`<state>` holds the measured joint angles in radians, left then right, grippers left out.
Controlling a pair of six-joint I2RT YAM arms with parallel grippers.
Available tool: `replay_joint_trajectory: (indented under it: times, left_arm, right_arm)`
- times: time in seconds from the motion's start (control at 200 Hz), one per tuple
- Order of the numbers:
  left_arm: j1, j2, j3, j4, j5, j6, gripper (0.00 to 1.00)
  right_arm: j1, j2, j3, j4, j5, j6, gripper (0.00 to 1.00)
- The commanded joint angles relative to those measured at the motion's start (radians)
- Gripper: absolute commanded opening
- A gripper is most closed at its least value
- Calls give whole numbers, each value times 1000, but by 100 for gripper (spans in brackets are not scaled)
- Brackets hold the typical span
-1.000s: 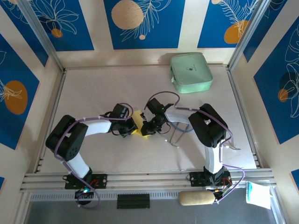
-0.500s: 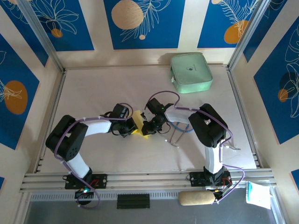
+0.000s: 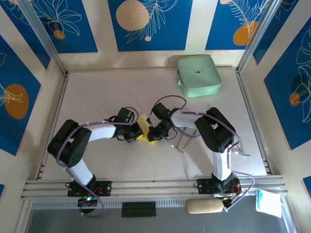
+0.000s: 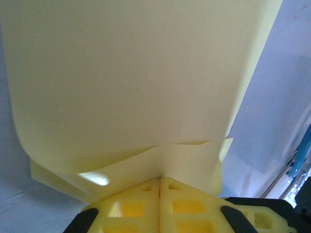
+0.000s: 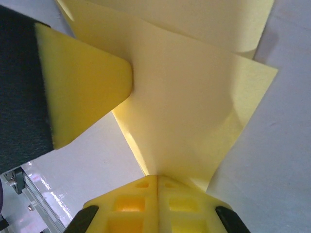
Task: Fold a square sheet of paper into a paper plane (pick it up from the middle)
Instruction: Third fold the triangle at the center of the table.
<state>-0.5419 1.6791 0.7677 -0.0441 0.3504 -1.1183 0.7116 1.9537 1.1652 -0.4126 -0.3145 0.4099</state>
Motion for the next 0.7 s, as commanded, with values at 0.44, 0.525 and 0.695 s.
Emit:
replay_joint_trajectory:
  times: [0.44, 0.525, 0.695]
  left_arm:
    - [-24, -80, 30, 33, -3, 86, 12]
    - [-41, -81, 10, 49, -2, 86, 11]
    - [-72, -59, -37, 130, 22, 59, 8]
  right_arm:
    - [5, 29, 9, -70, 14, -23, 5]
    - [5, 35, 16, -75, 16, -17, 4]
    - [5, 41, 19, -83, 17, -15, 4]
